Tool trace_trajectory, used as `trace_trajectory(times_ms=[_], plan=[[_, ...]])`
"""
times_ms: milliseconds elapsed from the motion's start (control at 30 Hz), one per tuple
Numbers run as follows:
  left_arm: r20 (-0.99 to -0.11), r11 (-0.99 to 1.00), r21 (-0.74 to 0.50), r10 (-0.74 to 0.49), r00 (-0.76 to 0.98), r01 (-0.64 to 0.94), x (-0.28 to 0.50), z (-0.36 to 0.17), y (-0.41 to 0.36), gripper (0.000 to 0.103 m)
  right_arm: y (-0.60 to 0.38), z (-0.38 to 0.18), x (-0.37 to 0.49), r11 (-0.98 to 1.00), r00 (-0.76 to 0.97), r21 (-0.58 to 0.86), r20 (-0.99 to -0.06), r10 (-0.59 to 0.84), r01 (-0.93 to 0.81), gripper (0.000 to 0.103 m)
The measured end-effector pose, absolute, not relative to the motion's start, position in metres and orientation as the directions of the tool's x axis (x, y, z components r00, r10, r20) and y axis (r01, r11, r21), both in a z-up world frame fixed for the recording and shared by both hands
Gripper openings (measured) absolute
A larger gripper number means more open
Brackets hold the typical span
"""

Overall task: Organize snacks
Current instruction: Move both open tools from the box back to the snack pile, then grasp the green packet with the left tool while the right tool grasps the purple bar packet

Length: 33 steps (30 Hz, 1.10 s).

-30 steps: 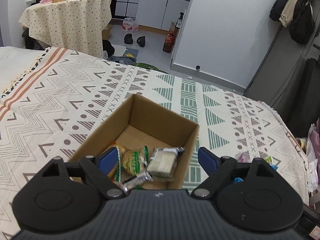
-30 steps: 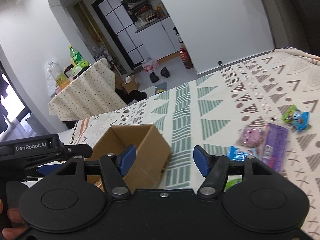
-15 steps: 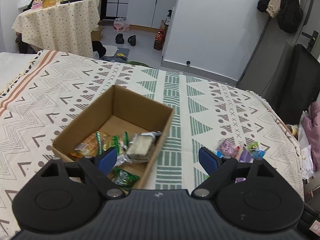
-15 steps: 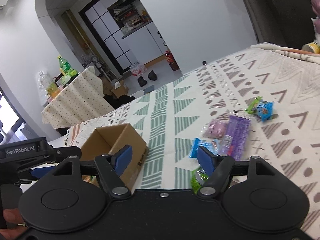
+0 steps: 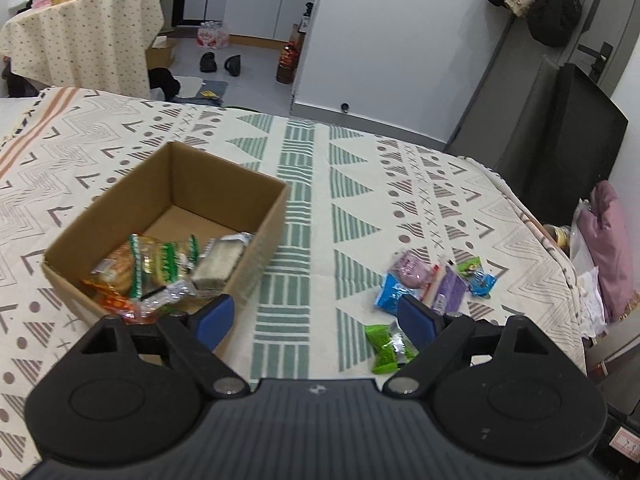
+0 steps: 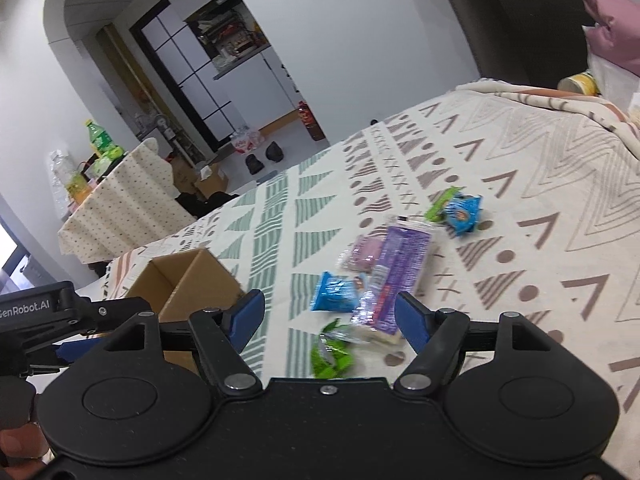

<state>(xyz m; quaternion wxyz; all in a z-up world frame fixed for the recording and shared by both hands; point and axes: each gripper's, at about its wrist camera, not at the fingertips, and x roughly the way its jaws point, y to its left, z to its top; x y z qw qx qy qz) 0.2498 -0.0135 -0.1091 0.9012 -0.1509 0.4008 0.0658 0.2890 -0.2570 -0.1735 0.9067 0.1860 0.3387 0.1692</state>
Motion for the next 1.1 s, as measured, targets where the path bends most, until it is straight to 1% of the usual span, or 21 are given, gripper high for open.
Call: trace_trajectory(times_ms=[200,333,400,500,567,633,833,1000,1100], plan=[[-0.747,0.948,-0.234,-0.033,0.664,-0.217,0.259,-0.124,-0.026,0.087,-0.265,-0.185,0.296,0.885,0.701,0.439,-0.582,0.413,-0.157,0.070],[-0.761,0.944,-0.253,-0.060,0.646,-0.211,0.268,-0.138,-0.032,0.084,-0.272,-0.193,0.302,0.893,0.688,0.429,-0.607,0.398,-0.138,0.063],[-0.768,0.944,-0.259,-0.074,0.636,-0.203,0.273,-0.145,-0.037,0.082,-0.277,-0.197,0.305,0.895,0.684,0.428,-0.616,0.391,-0.126,0.062],[-0.780,0.945,-0.269,-0.101,0.617,-0.185,0.282,-0.156,-0.045,0.074,-0.282,-0.201,0.310,0.897,0.681,0.427,-0.624,0.383,-0.113,0.061],[-0.788,0.943,-0.282,-0.122,0.603,-0.176,0.288,-0.163,-0.050,0.066,-0.285,-0.204,0.312,0.899,0.678,0.425,-0.630,0.378,-0.107,0.059],[-0.796,0.940,-0.293,-0.141,0.589,-0.172,0.295,-0.171,-0.053,0.063,-0.286,-0.206,0.315,0.900,0.674,0.423,-0.636,0.376,-0.103,0.059],[-0.813,0.931,-0.320,-0.176,0.555,-0.174,0.310,-0.191,-0.062,0.054,-0.287,-0.212,0.324,0.901,0.660,0.423,-0.649,0.378,-0.100,0.059],[-0.827,0.920,-0.342,-0.200,0.525,-0.189,0.318,-0.207,-0.064,0.053,-0.283,-0.214,0.332,0.900,0.655,0.425,-0.653,0.379,-0.098,0.059],[-0.835,0.908,-0.363,-0.218,0.505,-0.209,0.322,-0.216,-0.063,0.048,-0.278,-0.215,0.335,0.901,0.650,0.423,-0.657,0.382,-0.101,0.059]])
